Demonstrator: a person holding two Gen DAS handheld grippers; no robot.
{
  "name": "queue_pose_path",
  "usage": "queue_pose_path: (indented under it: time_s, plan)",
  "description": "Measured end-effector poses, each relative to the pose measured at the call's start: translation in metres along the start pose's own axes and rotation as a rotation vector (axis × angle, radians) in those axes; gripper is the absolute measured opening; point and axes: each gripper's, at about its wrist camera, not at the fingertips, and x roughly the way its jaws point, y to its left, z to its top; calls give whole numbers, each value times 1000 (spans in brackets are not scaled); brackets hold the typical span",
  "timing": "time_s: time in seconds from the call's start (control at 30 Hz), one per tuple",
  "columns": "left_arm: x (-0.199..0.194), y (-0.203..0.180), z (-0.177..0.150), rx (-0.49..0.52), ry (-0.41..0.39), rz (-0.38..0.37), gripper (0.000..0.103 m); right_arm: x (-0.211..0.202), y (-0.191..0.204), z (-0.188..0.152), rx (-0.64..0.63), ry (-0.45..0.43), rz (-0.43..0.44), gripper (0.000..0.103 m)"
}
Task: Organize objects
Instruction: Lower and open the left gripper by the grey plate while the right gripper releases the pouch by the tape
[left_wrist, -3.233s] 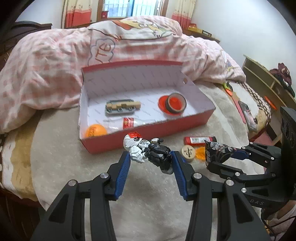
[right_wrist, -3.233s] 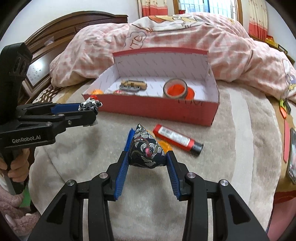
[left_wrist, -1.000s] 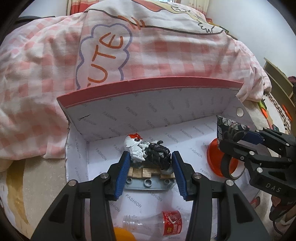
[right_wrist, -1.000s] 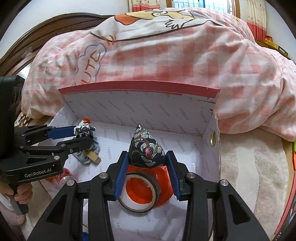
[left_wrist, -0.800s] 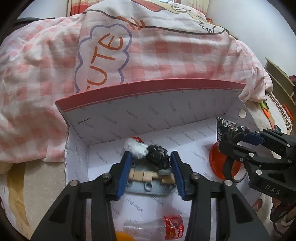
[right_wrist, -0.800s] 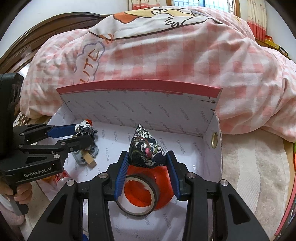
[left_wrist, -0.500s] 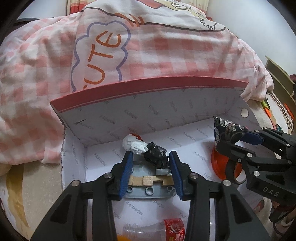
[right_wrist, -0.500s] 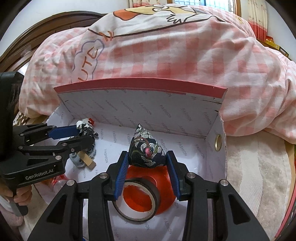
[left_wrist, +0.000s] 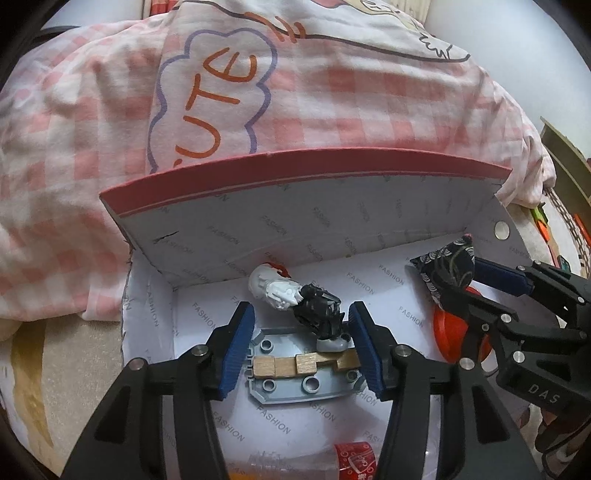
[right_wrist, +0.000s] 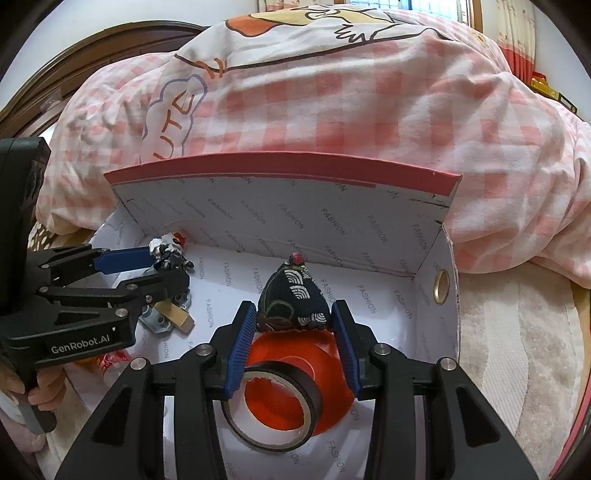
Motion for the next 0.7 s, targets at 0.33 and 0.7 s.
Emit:
queue_pose_path:
  time_s: [0.33, 0.7]
  plan:
    - [3, -1, -3, 9, -12, -4, 54, 7, 9, 3, 2, 10, -12, 43]
    - [7, 3, -1, 29, -29, -13, 54, 20, 31, 0, 34, 12, 9, 47]
